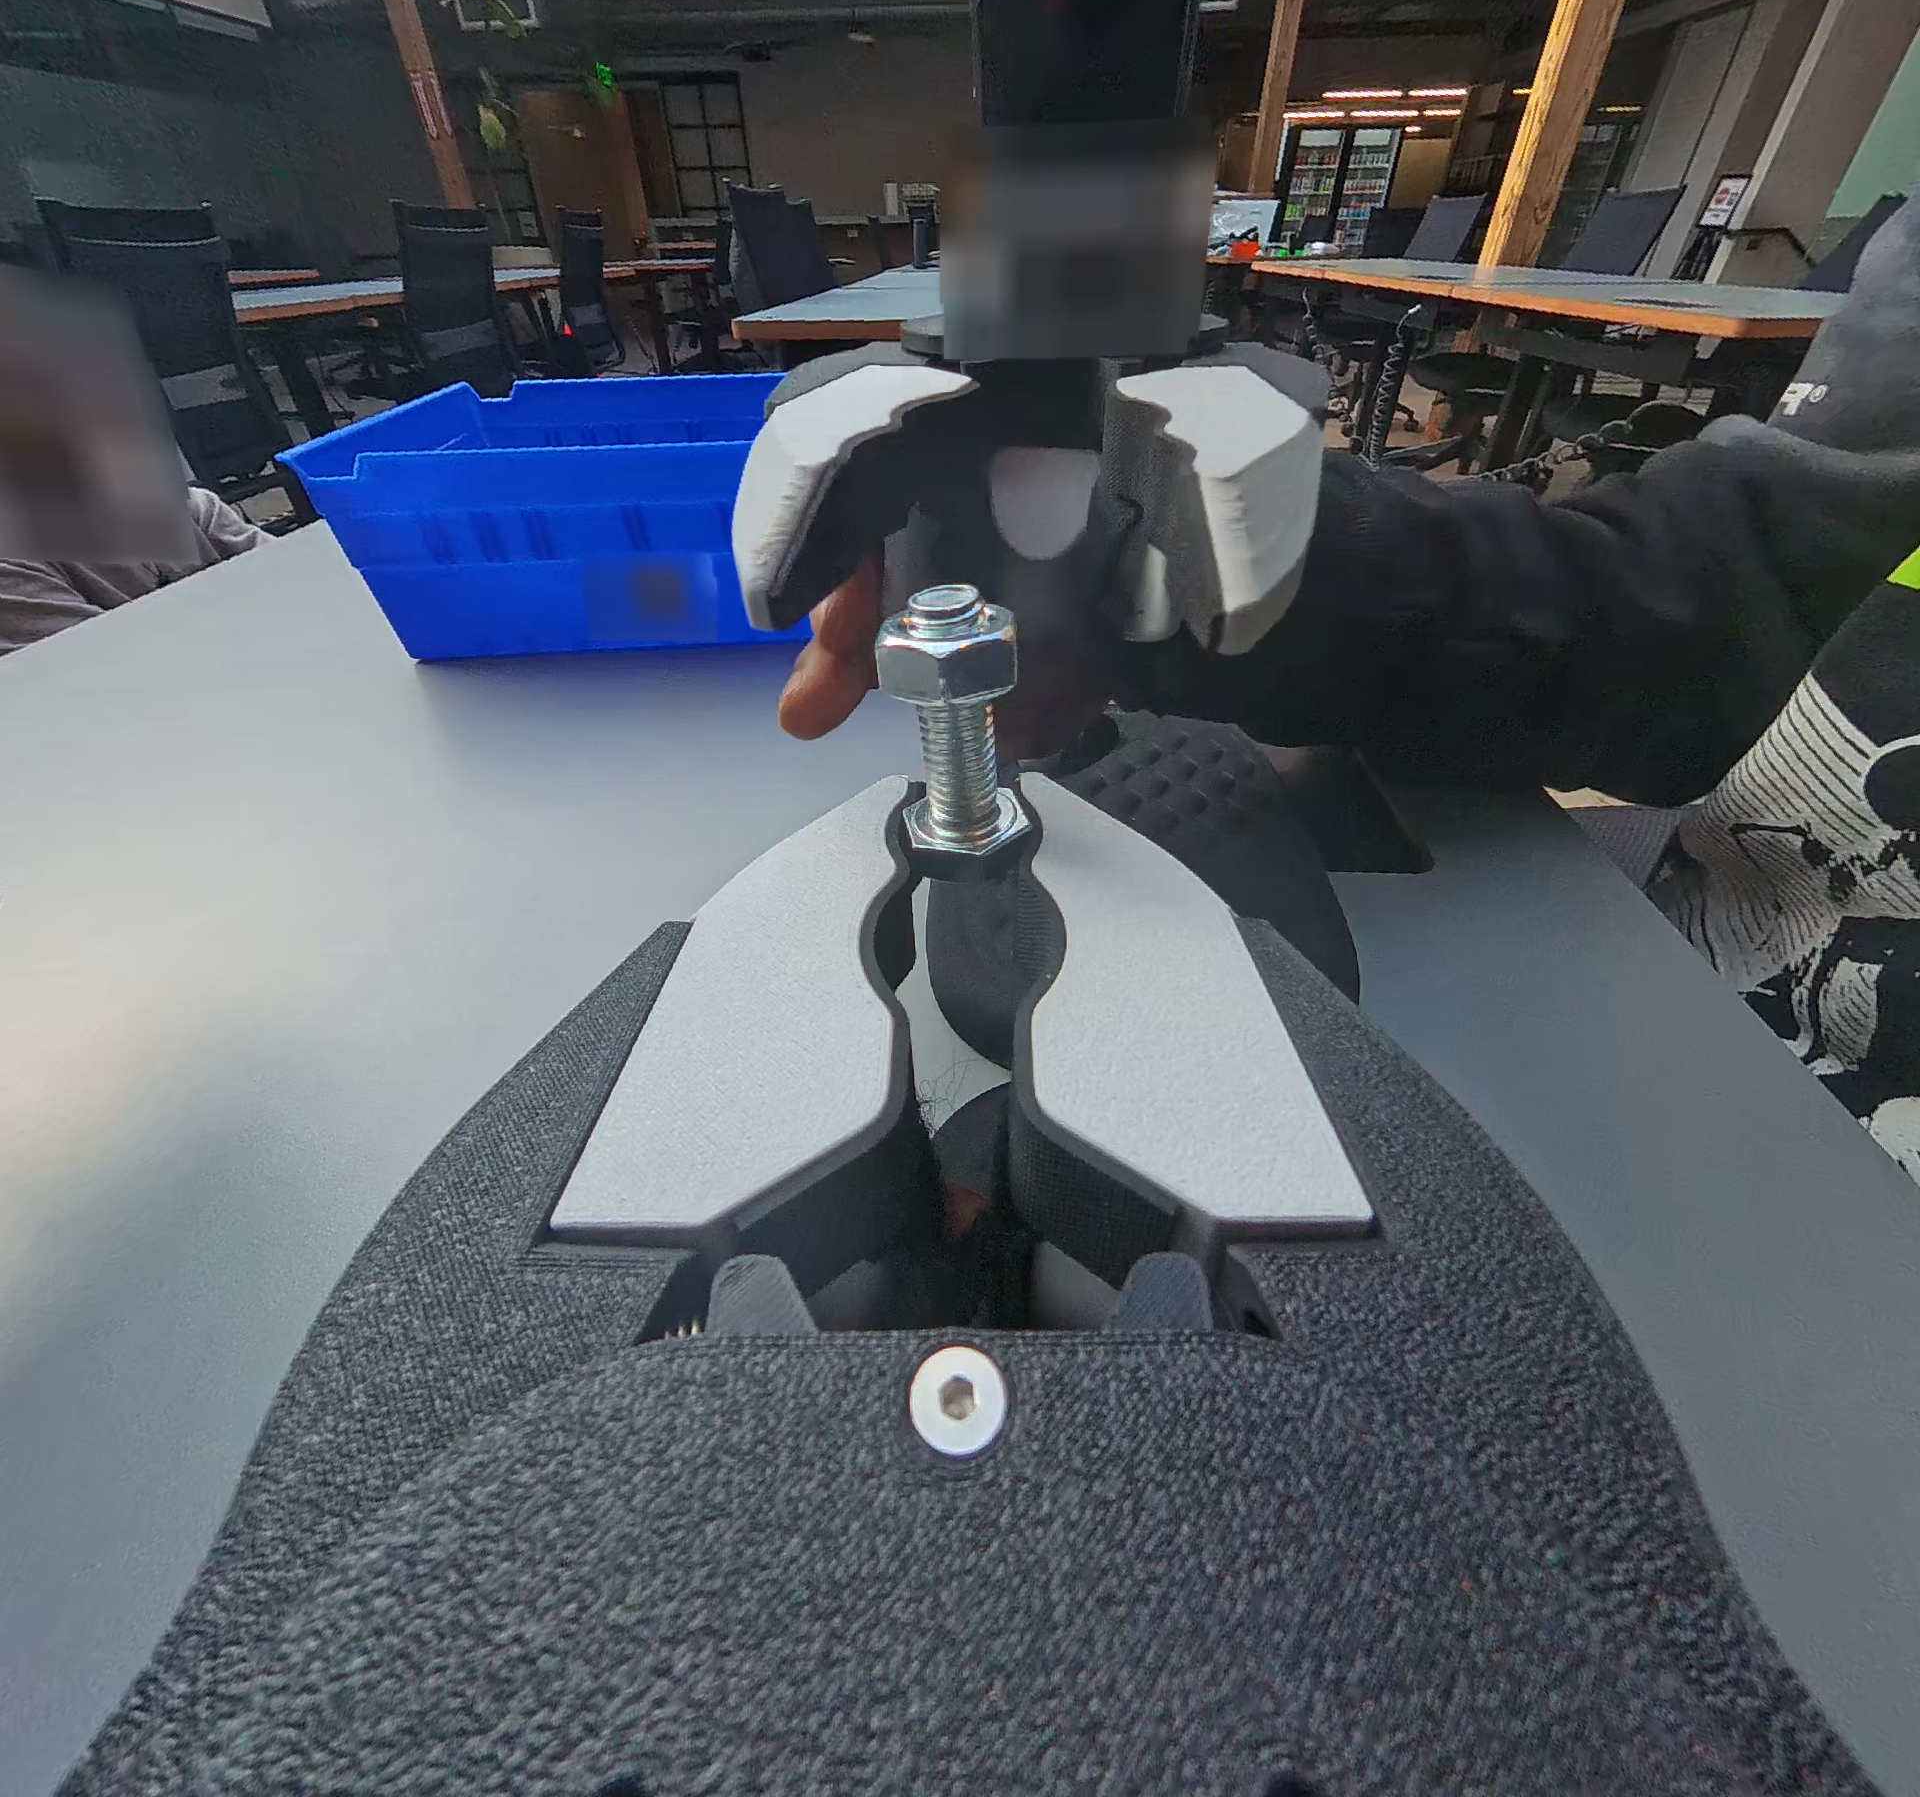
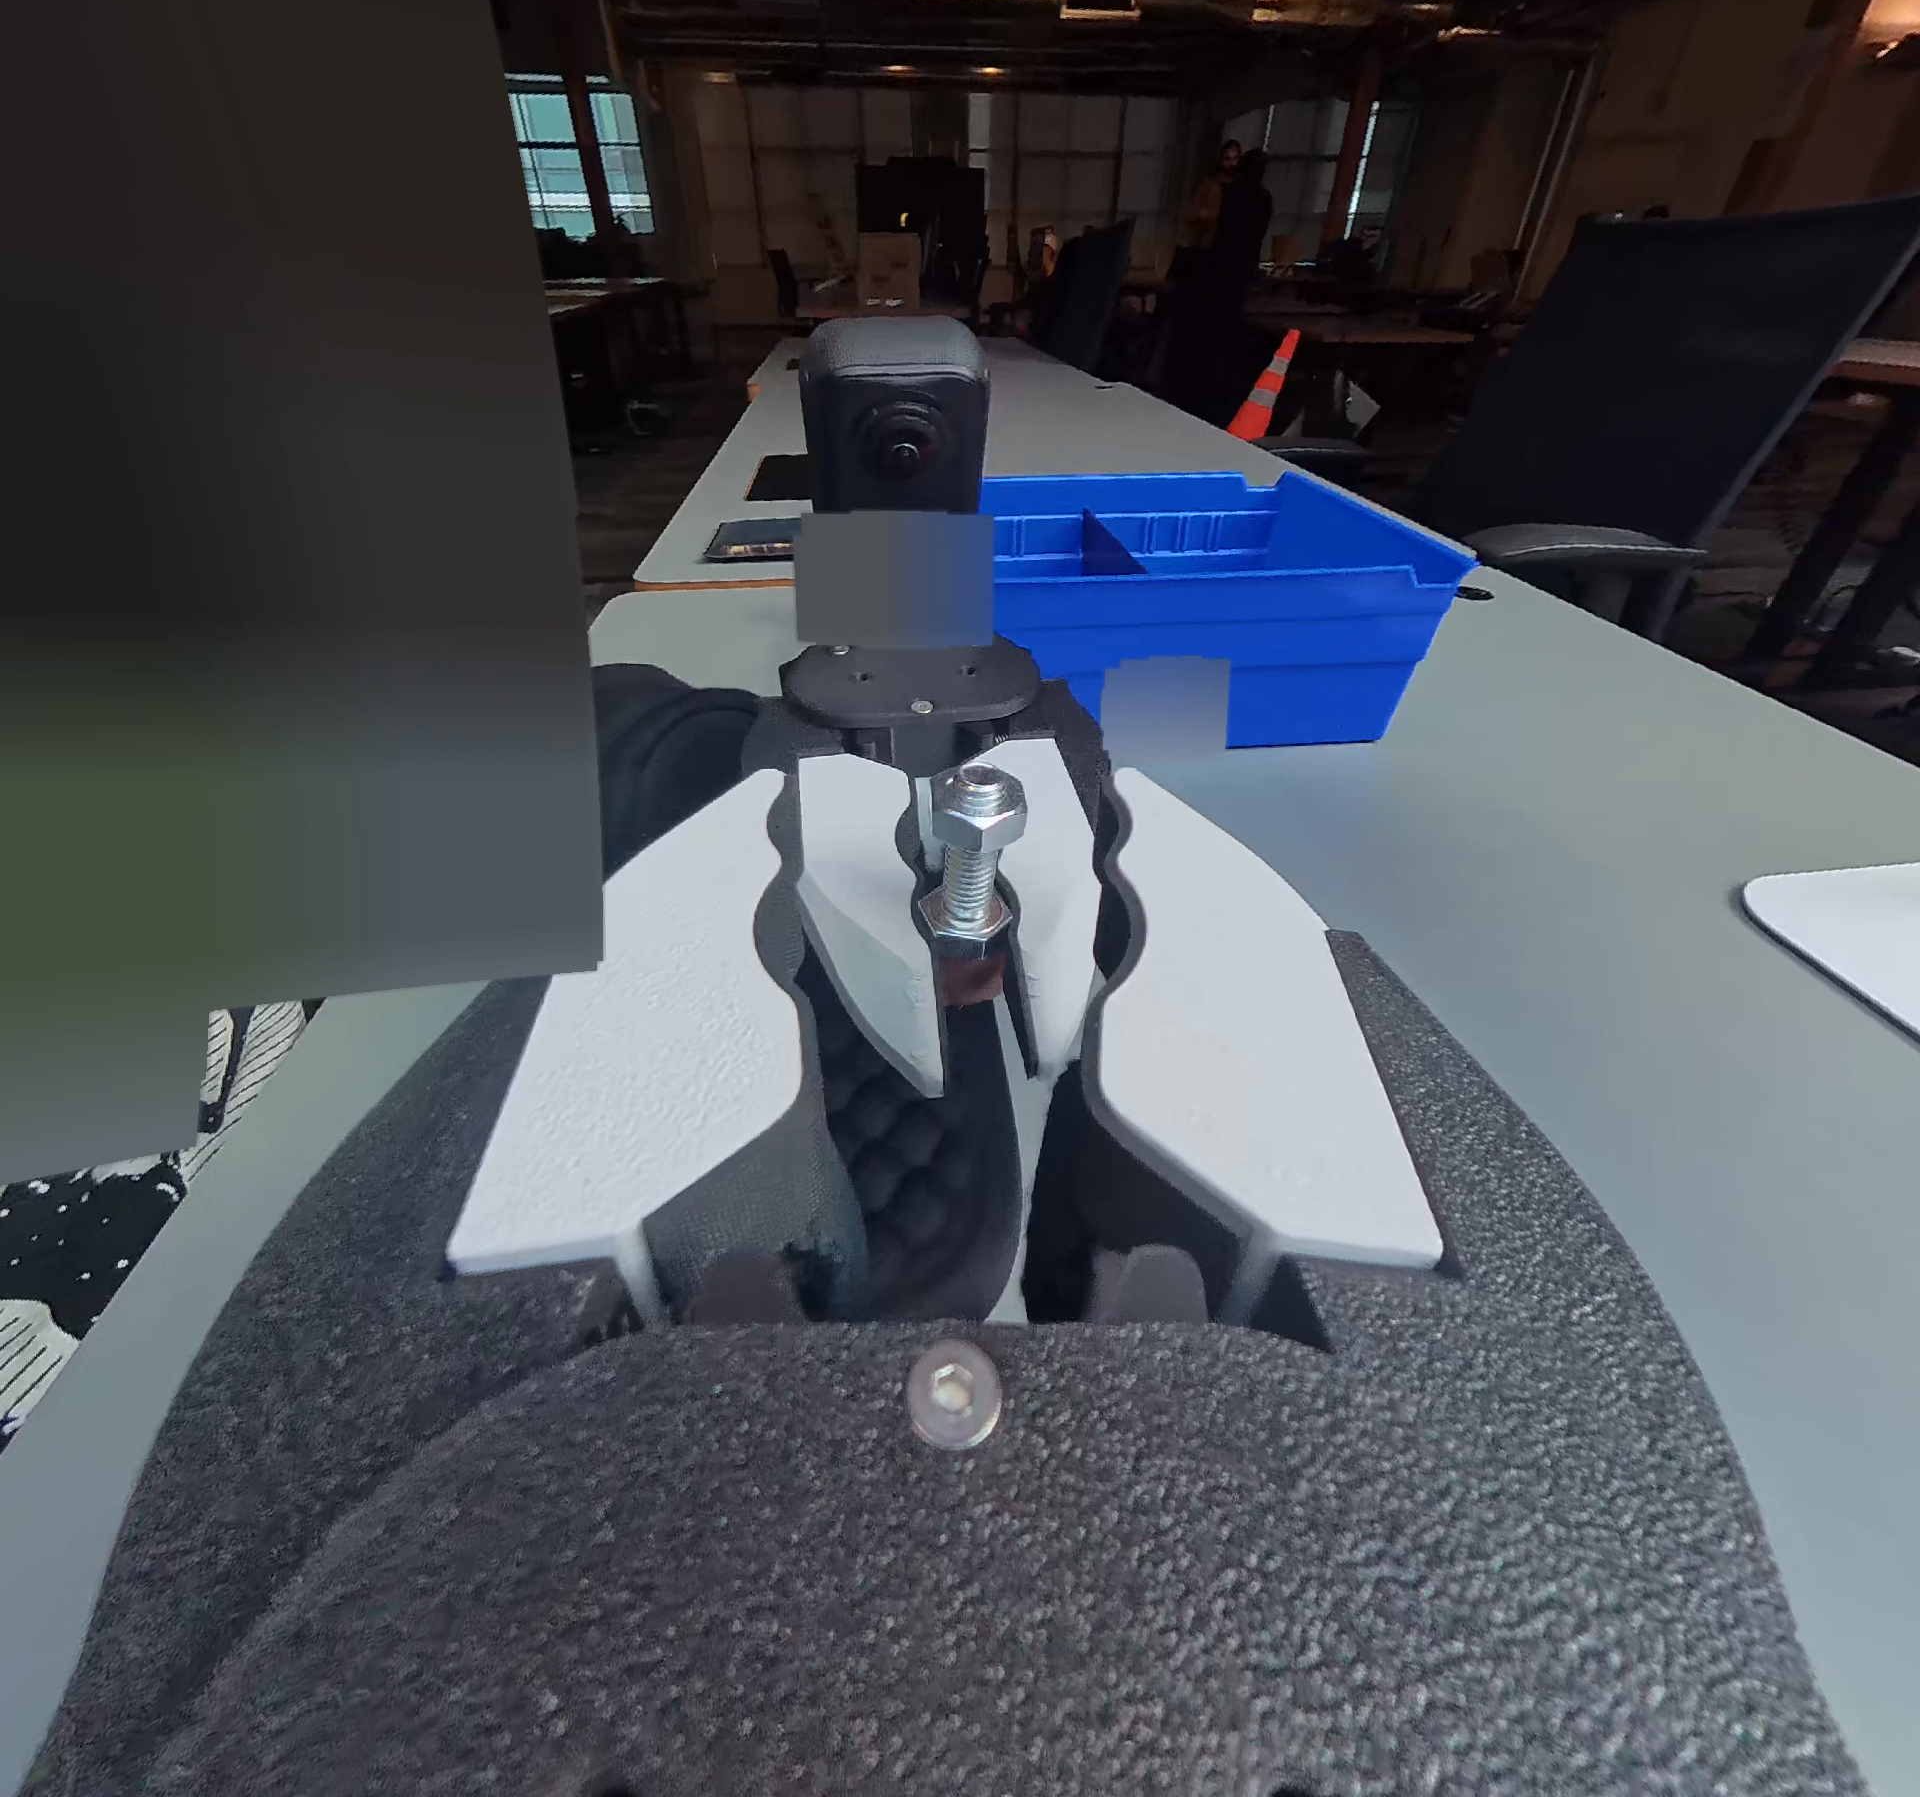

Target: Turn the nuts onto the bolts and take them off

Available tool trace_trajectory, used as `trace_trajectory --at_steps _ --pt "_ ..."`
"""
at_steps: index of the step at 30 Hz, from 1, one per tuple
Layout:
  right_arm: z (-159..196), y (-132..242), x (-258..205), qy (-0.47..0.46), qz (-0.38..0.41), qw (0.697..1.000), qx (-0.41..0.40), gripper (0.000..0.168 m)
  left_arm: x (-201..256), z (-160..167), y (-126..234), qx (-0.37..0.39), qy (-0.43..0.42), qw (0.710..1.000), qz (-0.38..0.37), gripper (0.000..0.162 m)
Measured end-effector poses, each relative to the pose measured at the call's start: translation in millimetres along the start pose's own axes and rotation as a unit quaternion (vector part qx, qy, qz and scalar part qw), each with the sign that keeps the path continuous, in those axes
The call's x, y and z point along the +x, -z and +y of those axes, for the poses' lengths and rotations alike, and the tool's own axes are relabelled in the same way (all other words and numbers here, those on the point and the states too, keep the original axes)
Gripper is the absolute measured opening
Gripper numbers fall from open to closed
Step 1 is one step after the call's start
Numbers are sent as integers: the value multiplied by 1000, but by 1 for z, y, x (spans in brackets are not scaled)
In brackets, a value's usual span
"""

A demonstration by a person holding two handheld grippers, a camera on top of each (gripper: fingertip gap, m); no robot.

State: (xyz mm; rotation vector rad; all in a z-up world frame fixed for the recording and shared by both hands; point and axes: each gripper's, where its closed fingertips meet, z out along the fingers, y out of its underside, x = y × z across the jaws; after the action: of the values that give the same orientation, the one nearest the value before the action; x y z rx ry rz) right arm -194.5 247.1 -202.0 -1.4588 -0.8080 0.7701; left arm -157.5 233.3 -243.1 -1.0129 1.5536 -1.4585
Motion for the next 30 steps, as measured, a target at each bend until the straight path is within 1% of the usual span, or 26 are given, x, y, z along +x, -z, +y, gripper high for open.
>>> trace_trajectory --at_steps 2,6,9,13,17,22,30 --pt "4 -10 -3 3 -22 1000 -15 58 0 0 0 0 0 1000 1 14" --pt "9 -22 -11 12 -50 998 -37 60 0 0 0 -1 0 1000 2 14" --pt "10 -22 -13 26 -49 998 -42 56 0 0 0 1 2 1000 1 14" --pt "10 -15 -11 21 -35 999 -35 55 0 0 0 0 1 1000 0 14" --pt "6 -6 -8 19 -15 1000 -15 47 -1 -1 0 3 4 1000 -2 14" --pt "5 0 -3 25 13 1000 -7 35 0 0 0 0 0 1000 -2 14" --pt "4 7 -1 27 30 999 -4 24 0 0 0 1 1 1000 -1 14"
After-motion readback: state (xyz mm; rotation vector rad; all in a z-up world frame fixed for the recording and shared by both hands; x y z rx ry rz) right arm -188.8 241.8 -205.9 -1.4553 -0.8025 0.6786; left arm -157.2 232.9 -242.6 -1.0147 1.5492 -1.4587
